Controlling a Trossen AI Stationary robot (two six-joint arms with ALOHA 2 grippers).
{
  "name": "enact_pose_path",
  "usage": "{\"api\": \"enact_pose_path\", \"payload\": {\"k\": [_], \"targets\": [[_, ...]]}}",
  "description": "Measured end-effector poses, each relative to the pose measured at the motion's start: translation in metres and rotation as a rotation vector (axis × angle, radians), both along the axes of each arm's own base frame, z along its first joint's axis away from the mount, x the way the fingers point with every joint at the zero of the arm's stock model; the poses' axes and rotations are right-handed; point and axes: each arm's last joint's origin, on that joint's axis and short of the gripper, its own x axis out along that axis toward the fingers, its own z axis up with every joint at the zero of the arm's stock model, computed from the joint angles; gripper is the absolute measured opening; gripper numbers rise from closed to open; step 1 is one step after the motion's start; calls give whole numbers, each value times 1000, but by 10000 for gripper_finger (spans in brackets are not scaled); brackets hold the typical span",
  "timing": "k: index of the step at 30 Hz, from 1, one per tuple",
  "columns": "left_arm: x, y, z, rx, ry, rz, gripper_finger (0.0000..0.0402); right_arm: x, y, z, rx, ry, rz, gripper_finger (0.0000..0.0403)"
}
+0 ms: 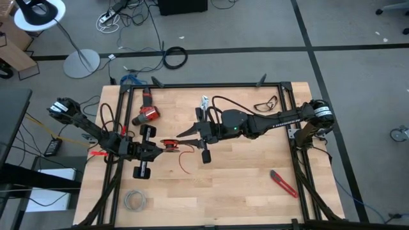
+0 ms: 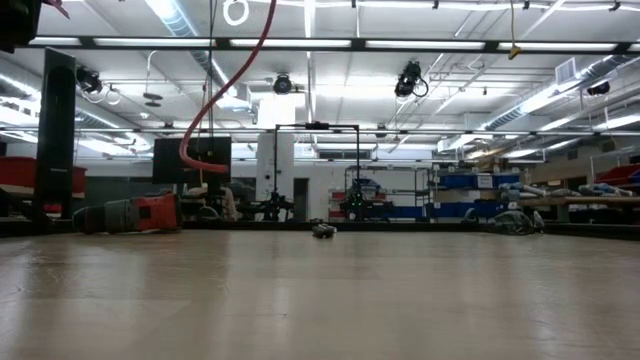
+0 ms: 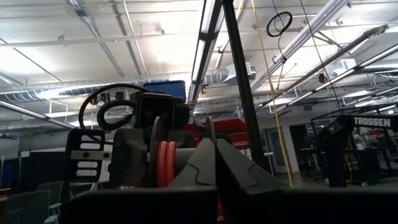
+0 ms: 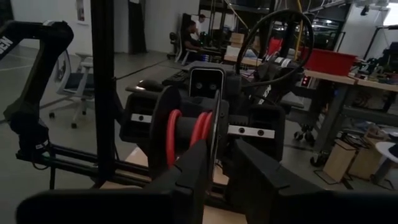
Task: Coil cords
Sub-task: Coil the red wire onto the black spool
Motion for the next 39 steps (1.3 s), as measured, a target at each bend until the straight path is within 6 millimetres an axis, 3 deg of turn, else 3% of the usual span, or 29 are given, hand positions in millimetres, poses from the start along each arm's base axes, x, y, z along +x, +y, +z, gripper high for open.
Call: {"api": "enact_pose_path", "payload": {"k": [10, 23, 27, 39], "targets": [[0, 0, 0, 0, 4, 8, 0, 0, 0, 0, -12, -1, 18, 7], [1, 2, -2, -17, 39, 74, 5, 0, -1, -1, -29, 1, -16, 1], [2, 2, -2, -16, 45, 85, 36, 0, -1, -1, -30, 2, -30, 1], [-8, -6, 1, -19, 45, 198, 183, 0, 0, -10, -28, 95, -75, 0]]}}
